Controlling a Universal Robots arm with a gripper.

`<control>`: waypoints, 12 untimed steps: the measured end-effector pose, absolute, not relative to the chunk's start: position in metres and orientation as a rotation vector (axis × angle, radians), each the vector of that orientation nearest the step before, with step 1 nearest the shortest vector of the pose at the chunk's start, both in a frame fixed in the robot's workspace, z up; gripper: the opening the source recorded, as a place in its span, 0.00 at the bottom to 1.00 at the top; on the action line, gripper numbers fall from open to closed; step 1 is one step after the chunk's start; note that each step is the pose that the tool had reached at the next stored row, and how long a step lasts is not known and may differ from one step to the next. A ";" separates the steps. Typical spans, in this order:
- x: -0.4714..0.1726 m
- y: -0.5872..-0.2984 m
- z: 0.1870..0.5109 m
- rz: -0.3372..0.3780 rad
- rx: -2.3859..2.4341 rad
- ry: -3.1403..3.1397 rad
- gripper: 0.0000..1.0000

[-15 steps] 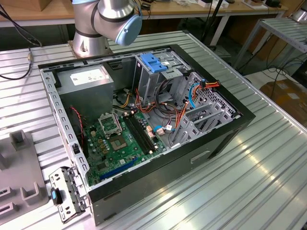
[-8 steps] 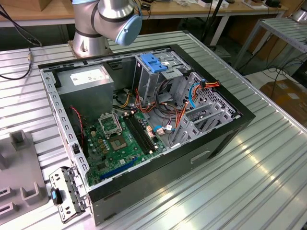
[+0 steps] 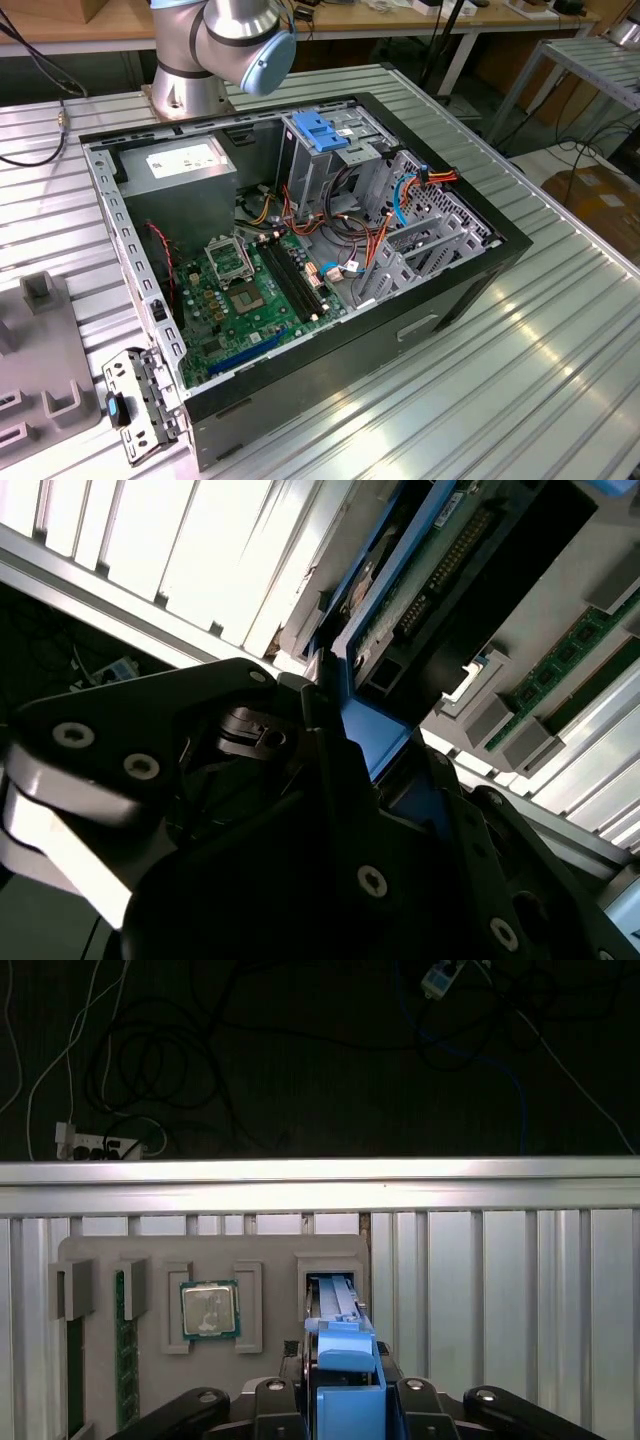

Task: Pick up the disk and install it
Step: 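Pick up the disk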

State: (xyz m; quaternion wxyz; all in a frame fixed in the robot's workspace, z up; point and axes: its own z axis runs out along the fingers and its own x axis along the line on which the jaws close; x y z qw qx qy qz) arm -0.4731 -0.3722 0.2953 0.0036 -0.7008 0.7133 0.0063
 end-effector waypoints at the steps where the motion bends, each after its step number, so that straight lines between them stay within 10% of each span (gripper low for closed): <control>1: -0.473 -0.372 0.295 0.020 -2.197 2.236 0.37; 12: -0.473 -0.372 0.303 0.018 -2.197 2.236 0.37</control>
